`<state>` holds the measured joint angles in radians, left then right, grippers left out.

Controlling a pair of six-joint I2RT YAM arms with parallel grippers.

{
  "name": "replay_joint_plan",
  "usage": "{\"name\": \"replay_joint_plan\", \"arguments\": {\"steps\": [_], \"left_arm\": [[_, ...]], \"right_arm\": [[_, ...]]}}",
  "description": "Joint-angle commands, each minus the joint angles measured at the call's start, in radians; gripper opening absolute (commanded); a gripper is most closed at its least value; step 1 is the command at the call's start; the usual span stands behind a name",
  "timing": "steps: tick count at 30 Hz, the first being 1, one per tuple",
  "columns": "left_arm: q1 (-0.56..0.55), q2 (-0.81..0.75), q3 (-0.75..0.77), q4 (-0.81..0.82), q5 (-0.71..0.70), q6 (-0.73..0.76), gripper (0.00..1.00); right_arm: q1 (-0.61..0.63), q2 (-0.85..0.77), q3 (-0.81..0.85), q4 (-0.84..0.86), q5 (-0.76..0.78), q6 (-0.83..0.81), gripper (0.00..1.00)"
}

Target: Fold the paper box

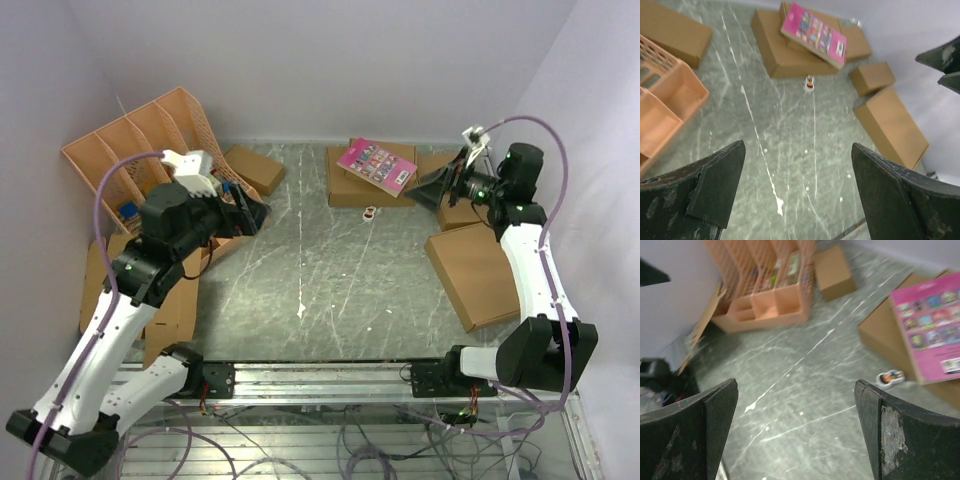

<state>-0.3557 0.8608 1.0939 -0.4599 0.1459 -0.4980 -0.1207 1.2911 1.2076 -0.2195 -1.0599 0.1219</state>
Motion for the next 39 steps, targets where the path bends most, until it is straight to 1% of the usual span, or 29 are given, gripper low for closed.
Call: {"name": "replay_joint_plan", "arguments": {"steps": [1,3,6,8,10,11,12,14,15,18,21,23,27,29,32,35,39], "left_arm": [[-0.169,0.052,0.004,-0.141,-0.27,-0.019,0.98],[-0.21,0.082,0.011,-0.197,-0.378,-0.022,0.98],[-0.24,0.104,0.013,-0.246,-0.547,0.011,0.99],[-0.236,0.131,0.022,-0.296,-0.641,0.044,0.97],[-0.227,0.173,0.046,-0.383,-0.746,0.032,0.92],[-0.224,0.194,0.055,-0.425,-0.807,0.011,0.85],[-0.223,0.216,0.066,-0.478,-0.867,-0.057,0.81],[-0.223,0.255,0.064,-0.576,-0.957,-0.184,0.78],[-0.223,0.267,0.042,-0.593,-0.981,-0.23,0.77],[-0.213,0.287,-0.045,-0.554,-1.049,-0.294,0.78],[-0.191,0.336,-0.058,-0.606,-1.17,-0.391,0.8],[-0.19,0.353,-0.068,-0.606,-1.221,-0.43,0.8],[-0.18,0.387,-0.121,-0.535,-1.242,-0.464,0.77],[-0.171,0.428,-0.143,-0.526,-1.218,-0.501,0.75],[-0.17,0.501,-0.16,-0.533,-1.185,-0.55,0.75],[-0.17,0.525,-0.181,-0.499,-1.157,-0.536,0.76],[-0.171,0.5,-0.177,-0.451,-1.113,-0.49,0.78]], "right_arm": [[0.011,-0.013,-0.086,0.061,-0.19,-0.071,0.99],[0.014,-0.004,-0.092,-0.015,-0.18,-0.16,1.0],[0.017,0.003,-0.092,-0.096,-0.169,-0.264,1.0],[0.017,-0.002,-0.113,-0.083,-0.167,-0.271,1.0],[0.018,-0.012,-0.141,-0.049,-0.172,-0.262,1.0],[0.017,-0.017,-0.156,-0.027,-0.177,-0.254,1.0],[0.018,-0.019,-0.17,-0.008,-0.186,-0.252,1.0],[0.02,-0.011,-0.191,-0.004,-0.197,-0.261,1.0],[0.021,-0.002,-0.195,-0.012,-0.2,-0.271,1.0],[0.025,0.037,-0.2,-0.043,-0.207,-0.301,1.0],[0.029,0.078,-0.201,-0.084,-0.216,-0.331,1.0],[0.03,0.097,-0.201,-0.114,-0.219,-0.36,1.0],[0.032,0.108,-0.214,-0.11,-0.22,-0.371,1.0],[0.032,0.102,-0.237,-0.107,-0.219,-0.374,1.0],[0.031,0.089,-0.25,-0.098,-0.215,-0.38,1.0],[0.031,0.08,-0.263,-0.087,-0.212,-0.38,1.0],[0.032,0.089,-0.267,-0.084,-0.216,-0.384,1.0]]}}
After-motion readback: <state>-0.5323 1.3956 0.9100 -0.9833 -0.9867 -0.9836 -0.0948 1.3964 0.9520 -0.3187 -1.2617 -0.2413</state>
